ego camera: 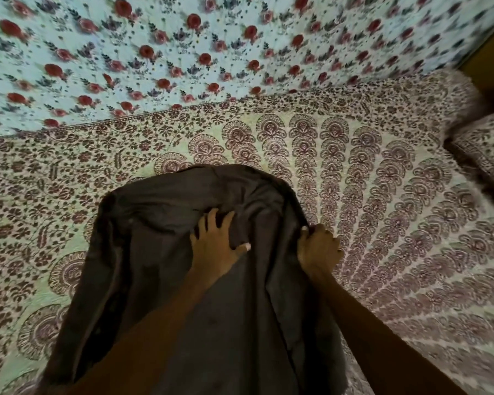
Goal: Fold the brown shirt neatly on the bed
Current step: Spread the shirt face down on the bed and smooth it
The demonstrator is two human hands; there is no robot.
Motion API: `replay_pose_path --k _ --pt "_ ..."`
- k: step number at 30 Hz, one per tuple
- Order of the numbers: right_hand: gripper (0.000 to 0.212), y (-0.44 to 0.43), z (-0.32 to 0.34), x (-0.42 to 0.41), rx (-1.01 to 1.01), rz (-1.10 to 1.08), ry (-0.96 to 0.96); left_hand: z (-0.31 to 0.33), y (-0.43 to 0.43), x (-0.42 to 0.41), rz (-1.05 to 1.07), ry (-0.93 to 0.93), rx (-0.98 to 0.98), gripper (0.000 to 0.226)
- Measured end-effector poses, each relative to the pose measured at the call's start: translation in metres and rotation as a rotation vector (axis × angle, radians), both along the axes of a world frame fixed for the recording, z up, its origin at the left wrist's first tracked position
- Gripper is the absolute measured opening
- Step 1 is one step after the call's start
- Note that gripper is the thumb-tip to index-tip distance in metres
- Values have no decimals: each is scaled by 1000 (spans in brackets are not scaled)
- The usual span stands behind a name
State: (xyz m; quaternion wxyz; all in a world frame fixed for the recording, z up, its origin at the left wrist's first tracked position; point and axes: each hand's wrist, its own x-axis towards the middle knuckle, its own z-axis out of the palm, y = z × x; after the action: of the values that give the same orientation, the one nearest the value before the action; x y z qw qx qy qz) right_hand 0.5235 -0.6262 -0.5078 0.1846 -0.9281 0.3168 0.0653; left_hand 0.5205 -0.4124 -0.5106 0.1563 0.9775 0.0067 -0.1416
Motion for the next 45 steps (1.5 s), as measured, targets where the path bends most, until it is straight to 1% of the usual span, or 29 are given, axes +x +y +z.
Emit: replay_pose_path --k 2,3,6,7,9,11,12,14,16,17,19,20,21,23,26,27,28,29,30,32,33,34,35,37,38,40,42,43,45 --pt "25 -12 7 2 98 -5 49 1 -7 -2 0 74 30 98" --pt "23 -19 13 5 139 -37 33 1 -9 -5 0 99 38 102" --pt "24 -46 31 29 134 -179 -159 0 -15 -21 29 146 20 110" --pt "27 -54 36 37 102 -194 -193 -1 -18 -28 38 160 26 111" --pt "40 -63 38 48 -40 -133 -119 -2 -23 -42 39 185 52 110" --pt "53 -56 34 48 -204 14 -20 1 -28 -53 37 209 78 106" --pt "55 -48 32 45 -250 111 -22 4 -31 -55 50 205 91 100" --pt "52 -24 32 41 -248 358 -75 15 -31 -50 114 82 113 74" --pt "42 -1 32 43 -179 588 -140 24 -20 -31 174 -185 125 43" --pt "38 10 32 48 -148 661 -176 26 -10 -17 186 -316 132 32" --pt "36 32 30 67 -76 725 -245 29 20 18 228 -474 144 21" --pt "35 42 30 77 -36 732 -265 32 34 36 252 -484 150 22" --pt "34 54 30 88 -6 747 -274 36 50 55 276 -456 165 25" --pt "39 79 28 108 -7 820 -242 40 79 87 290 -297 234 35" --pt "54 107 23 130 -106 895 -43 47 114 116 224 96 360 50" --pt "54 112 23 133 -150 896 24 48 121 119 194 196 363 52" --pt "49 114 25 136 -186 880 47 50 126 121 175 237 335 51" --pt "42 115 27 137 -203 846 -3 51 131 121 175 192 292 45" --pt "34 113 29 136 -195 796 -114 52 132 119 186 63 257 37" --pt "29 112 28 131 -136 692 -398 51 133 110 236 -332 239 19" --pt "29 111 27 129 -119 659 -489 47 131 104 244 -489 250 15" --pt "31 110 24 128 -132 651 -493 42 130 98 228 -587 271 16" --pt "36 109 19 129 -155 661 -408 34 131 92 187 -580 299 24" --pt "46 108 10 132 -178 680 -147 16 131 85 141 -381 323 48" --pt "47 108 6 134 -163 668 -76 10 132 84 175 -295 291 59" --pt "47 109 3 136 -132 635 -82 9 132 87 299 -256 179 67" --pt "48 116 5 137 -92 626 -119 12 130 92 301 -214 169 62" --pt "50 119 8 138 -55 619 -119 15 130 97 269 -146 168 60" --pt "49 124 13 142 41 587 -93 21 134 107 269 41 75 70"
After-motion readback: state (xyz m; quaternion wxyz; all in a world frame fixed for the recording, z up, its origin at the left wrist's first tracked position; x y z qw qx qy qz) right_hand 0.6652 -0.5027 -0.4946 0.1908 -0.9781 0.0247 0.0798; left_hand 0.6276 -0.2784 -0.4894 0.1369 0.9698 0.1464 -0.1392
